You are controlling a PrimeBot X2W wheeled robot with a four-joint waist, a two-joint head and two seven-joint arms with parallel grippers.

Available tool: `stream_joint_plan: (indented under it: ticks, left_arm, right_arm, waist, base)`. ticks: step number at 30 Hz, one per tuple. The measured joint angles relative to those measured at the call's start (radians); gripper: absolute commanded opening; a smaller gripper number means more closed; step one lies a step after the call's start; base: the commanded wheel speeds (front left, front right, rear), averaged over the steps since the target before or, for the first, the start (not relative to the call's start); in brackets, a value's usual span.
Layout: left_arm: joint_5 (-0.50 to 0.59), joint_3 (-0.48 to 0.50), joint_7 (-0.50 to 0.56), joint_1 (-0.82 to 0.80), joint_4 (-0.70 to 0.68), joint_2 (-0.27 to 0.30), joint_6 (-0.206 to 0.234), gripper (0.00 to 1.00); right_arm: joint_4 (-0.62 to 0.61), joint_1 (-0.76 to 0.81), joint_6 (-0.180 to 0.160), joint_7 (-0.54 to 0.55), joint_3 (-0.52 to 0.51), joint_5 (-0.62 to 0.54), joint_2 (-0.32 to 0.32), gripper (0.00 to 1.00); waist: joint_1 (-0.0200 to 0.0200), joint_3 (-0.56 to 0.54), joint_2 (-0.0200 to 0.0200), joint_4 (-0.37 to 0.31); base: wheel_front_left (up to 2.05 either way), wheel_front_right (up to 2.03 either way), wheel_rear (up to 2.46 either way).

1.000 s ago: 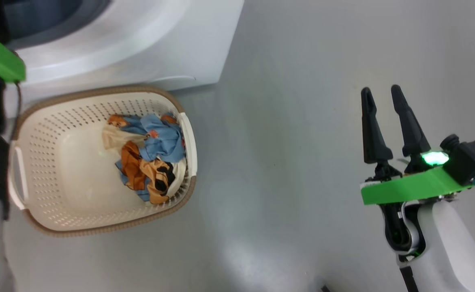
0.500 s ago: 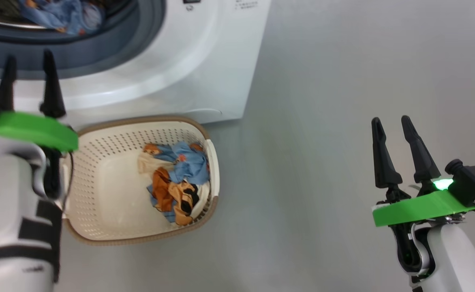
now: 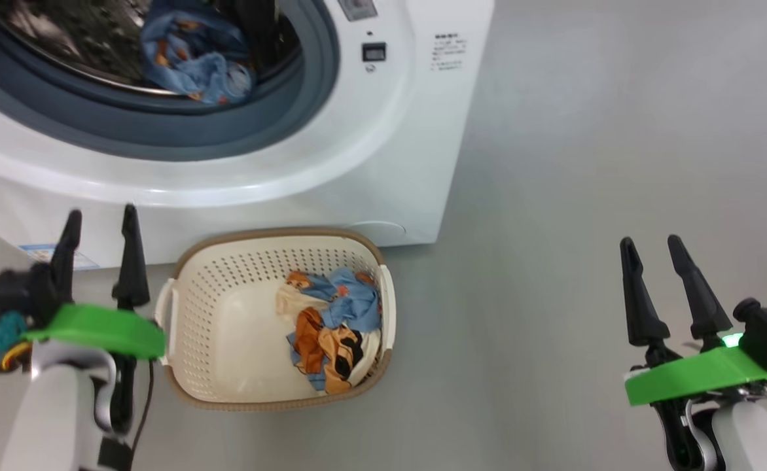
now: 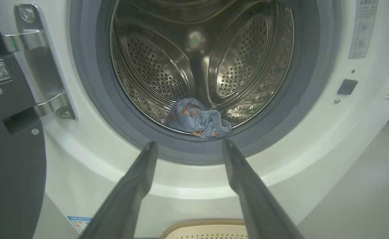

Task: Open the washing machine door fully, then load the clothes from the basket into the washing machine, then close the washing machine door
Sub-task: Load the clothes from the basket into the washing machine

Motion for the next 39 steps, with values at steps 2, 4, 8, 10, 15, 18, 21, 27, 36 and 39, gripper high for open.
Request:
stream_joint_plan:
  ticks: [2,4,8,10,15,18,21,27,36,39]
  left_arm:
    - [0.014,0.002,0.000,0.042,-0.032,-0.001,0.000,1.00]
    - [0.025,0.001,0.000,0.083,-0.060,-0.002,0.000,1.00]
    - [0.028,0.007,0.000,0.164,-0.115,-0.002,0.000,1.00]
    - [0.028,0.019,0.000,0.216,-0.156,-0.005,0.000,1.00]
    - [0.028,0.040,0.000,0.287,-0.217,-0.013,0.000,1.00]
    - [0.035,0.051,0.000,0.321,-0.248,-0.020,0.000,1.00]
    - [0.038,0.064,0.000,0.352,-0.280,-0.024,0.000,1.00]
    - [0.044,0.072,0.000,0.392,-0.318,-0.033,0.000,1.00]
    - [0.045,0.071,0.000,0.393,-0.323,-0.033,0.000,1.00]
    - [0.045,0.070,0.000,0.393,-0.323,-0.033,0.000,1.00]
  right_arm:
    - [0.002,0.015,0.000,0.000,-0.006,0.000,0.000,1.00]
    - [0.001,0.034,0.000,0.000,-0.014,0.000,-0.001,1.00]
    - [0.002,0.064,0.000,0.000,-0.017,0.000,-0.004,1.00]
    - [-0.001,0.083,0.000,0.000,-0.019,0.000,-0.008,1.00]
    - [-0.003,0.105,0.000,0.000,-0.024,0.000,-0.021,1.00]
    - [-0.003,0.113,0.000,0.000,-0.026,0.000,-0.023,1.00]
    - [-0.003,0.125,0.000,0.000,-0.027,0.000,-0.025,1.00]
    - [-0.004,0.132,0.000,0.000,-0.033,0.000,-0.024,1.00]
    - [-0.004,0.140,0.000,0.000,-0.036,0.000,-0.023,1.00]
    - [-0.005,0.140,0.000,0.000,-0.036,0.000,-0.023,1.00]
  waist:
    - [0.0000,-0.018,0.0000,0.011]
    - [-0.0001,-0.037,0.0000,0.021]
    - [0.0000,-0.070,0.0000,0.037]
    - [0.0000,-0.090,0.0000,0.045]
    - [0.0000,-0.110,0.0000,0.055]
    - [0.0000,-0.119,0.0000,0.056]
    - [0.0000,-0.125,0.0000,0.057]
    - [0.0000,-0.127,0.0000,0.058]
    - [0.0000,-0.133,0.0000,0.063]
    - [0.0000,-0.134,0.0000,0.063]
  base:
    - [0.00,0.00,0.00]
    - [0.00,0.00,0.00]
    - [0.00,0.00,0.00]
    - [0.00,0.00,0.00]
    - [0.00,0.00,0.00]
    - [0.00,0.00,0.00]
    - [0.00,0.00,0.00]
    - [0.00,0.00,0.00]
    - [0.00,0.00,0.00]
    - [0.00,0.00,0.00]
